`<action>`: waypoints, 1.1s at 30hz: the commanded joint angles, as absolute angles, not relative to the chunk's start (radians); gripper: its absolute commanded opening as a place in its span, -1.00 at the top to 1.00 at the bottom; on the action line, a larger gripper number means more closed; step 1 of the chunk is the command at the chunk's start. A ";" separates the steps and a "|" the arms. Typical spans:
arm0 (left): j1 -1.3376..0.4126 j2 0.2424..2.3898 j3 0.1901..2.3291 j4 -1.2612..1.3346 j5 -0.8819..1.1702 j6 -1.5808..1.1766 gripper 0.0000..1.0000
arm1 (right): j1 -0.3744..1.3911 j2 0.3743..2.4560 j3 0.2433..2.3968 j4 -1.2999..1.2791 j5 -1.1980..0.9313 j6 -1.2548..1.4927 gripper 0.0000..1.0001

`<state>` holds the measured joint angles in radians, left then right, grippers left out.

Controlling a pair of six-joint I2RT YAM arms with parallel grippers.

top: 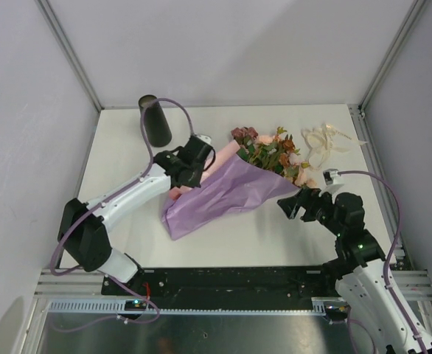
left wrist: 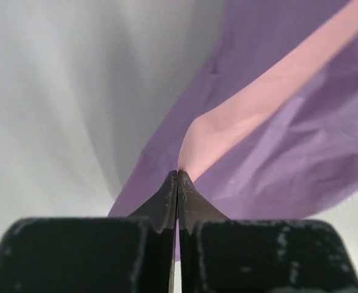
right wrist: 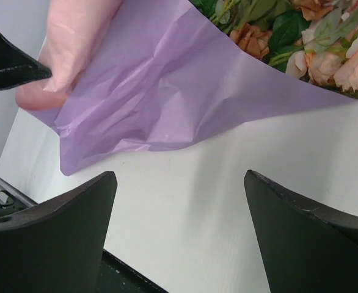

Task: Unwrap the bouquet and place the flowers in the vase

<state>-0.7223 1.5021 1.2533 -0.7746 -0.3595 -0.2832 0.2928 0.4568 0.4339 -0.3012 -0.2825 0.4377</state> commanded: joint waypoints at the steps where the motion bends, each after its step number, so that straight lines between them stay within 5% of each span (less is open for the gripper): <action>1: -0.624 1.522 1.320 -0.817 -0.349 -0.367 1.00 | 0.296 0.502 0.431 -0.280 -0.262 0.522 -0.82; 17: -0.376 1.637 1.257 -0.935 -0.482 -0.445 0.96 | 0.302 0.818 0.281 0.121 -0.272 0.746 -0.76; 19: -0.367 1.645 1.258 -0.955 -0.525 -0.453 0.80 | 0.301 0.872 0.281 0.175 -0.263 0.744 -0.76; 24: -0.358 1.594 1.287 -0.981 -0.596 -0.468 -0.23 | 0.300 1.029 0.306 0.311 -0.270 0.760 -0.76; 28: -0.361 1.529 1.324 -0.983 -0.581 -0.445 -0.50 | 0.304 1.155 0.329 0.430 -0.302 0.798 -0.74; 33: -0.372 1.466 1.336 -0.932 -0.373 -0.378 -0.60 | 0.312 1.279 0.375 0.548 -0.339 0.826 -0.67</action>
<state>-0.3645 1.5478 1.2888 -0.9737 -0.5045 -0.4286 0.3004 1.2217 0.3103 0.3683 -0.3054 0.7952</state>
